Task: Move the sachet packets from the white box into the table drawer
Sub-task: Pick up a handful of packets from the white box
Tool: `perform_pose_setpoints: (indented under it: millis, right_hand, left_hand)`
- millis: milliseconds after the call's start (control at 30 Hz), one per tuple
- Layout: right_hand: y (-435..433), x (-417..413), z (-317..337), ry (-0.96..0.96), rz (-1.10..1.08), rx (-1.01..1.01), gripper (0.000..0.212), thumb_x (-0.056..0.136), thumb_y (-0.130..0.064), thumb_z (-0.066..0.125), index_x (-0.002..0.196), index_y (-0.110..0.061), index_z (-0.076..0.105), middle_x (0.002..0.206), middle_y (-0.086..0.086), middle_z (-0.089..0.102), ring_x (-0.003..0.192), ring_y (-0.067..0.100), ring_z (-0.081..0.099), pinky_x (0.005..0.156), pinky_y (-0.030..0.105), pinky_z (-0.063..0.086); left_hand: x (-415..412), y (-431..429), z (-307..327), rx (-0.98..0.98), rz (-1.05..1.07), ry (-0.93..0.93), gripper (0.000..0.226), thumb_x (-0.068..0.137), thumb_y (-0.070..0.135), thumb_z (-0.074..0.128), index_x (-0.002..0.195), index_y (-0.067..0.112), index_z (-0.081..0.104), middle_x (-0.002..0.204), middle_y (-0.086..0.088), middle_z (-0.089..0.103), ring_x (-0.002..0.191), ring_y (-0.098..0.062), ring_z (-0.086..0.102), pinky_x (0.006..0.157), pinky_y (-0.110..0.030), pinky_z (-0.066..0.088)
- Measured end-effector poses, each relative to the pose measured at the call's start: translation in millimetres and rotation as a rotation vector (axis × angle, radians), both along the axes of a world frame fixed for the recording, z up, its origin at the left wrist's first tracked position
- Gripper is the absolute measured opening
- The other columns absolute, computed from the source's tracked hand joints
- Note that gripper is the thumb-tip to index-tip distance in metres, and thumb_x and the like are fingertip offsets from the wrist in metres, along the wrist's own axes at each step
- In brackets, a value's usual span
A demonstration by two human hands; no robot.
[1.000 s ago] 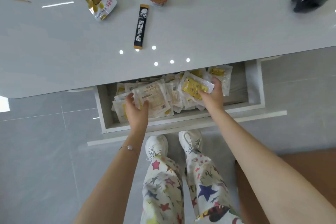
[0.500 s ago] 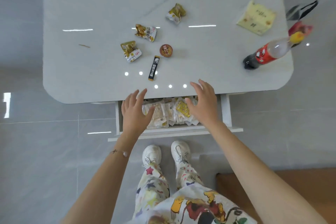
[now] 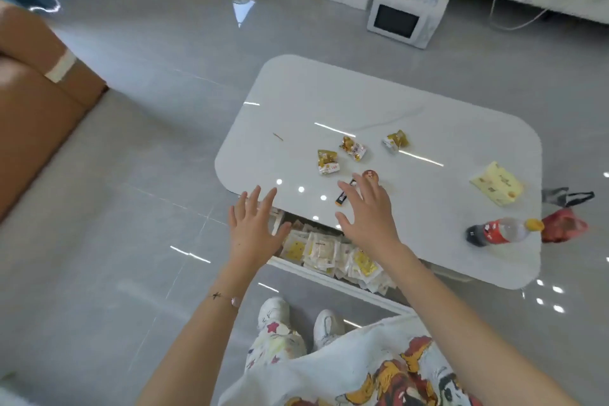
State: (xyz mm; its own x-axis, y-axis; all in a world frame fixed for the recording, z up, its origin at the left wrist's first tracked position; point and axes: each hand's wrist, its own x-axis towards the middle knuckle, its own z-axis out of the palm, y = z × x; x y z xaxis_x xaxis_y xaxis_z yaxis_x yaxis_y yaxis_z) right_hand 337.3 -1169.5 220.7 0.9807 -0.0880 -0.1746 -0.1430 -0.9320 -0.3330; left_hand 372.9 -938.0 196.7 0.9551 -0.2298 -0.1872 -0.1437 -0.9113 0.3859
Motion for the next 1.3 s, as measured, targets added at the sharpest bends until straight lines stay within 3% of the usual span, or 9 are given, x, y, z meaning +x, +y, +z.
perform_pose_setpoints:
  millis: [300, 567, 933, 1300]
  right_hand:
    - [172, 60, 50, -0.042, 0.421, -0.048, 0.057, 0.093, -0.034, 0.052, 0.147, -0.027, 0.034, 0.158, 0.005, 0.021, 0.147, 0.028, 0.010, 0.117, 0.045, 0.012]
    - [340, 82, 69, -0.031, 0.613, -0.065, 0.058, 0.091, -0.035, 0.055, 0.145, -0.030, 0.036, 0.158, 0.004, 0.021, 0.147, 0.027, 0.010, 0.117, 0.041, 0.009]
    - [556, 77, 79, -0.029, 0.959, -0.079, 0.061, 0.091, -0.035, 0.056, 0.147, -0.028, 0.034, 0.158, 0.006, 0.022, 0.146, 0.028, 0.012, 0.115, 0.043, 0.013]
    - [761, 94, 68, -0.004, 1.385, -0.158, 0.066, 0.094, -0.036, 0.052, 0.152, -0.029, 0.021, 0.159, 0.004, 0.019, 0.147, 0.027, 0.011, 0.118, 0.043, 0.011]
  left_hand:
    - [-24, 147, 49, 0.032, 0.315, -0.035, 0.074, 0.089, 0.056, 0.053, 0.151, 0.037, 0.017, 0.161, -0.001, 0.010, 0.149, -0.027, 0.000, 0.119, -0.047, -0.001]
    - [-52, 300, 66, 0.002, 0.587, -0.054, 0.077, 0.087, 0.056, 0.054, 0.152, 0.036, 0.017, 0.161, -0.001, 0.013, 0.148, -0.027, 0.002, 0.119, -0.048, 0.003]
    - [-114, 478, 73, 0.009, 0.950, -0.066, 0.076, 0.087, 0.054, 0.056, 0.151, 0.035, 0.020, 0.160, -0.003, 0.015, 0.148, -0.028, 0.004, 0.119, -0.048, 0.005]
    - [-146, 624, 62, 0.071, 1.301, -0.017, 0.080, 0.088, 0.055, 0.053, 0.153, 0.035, 0.010, 0.160, -0.003, 0.016, 0.147, -0.028, 0.010, 0.118, -0.047, 0.009]
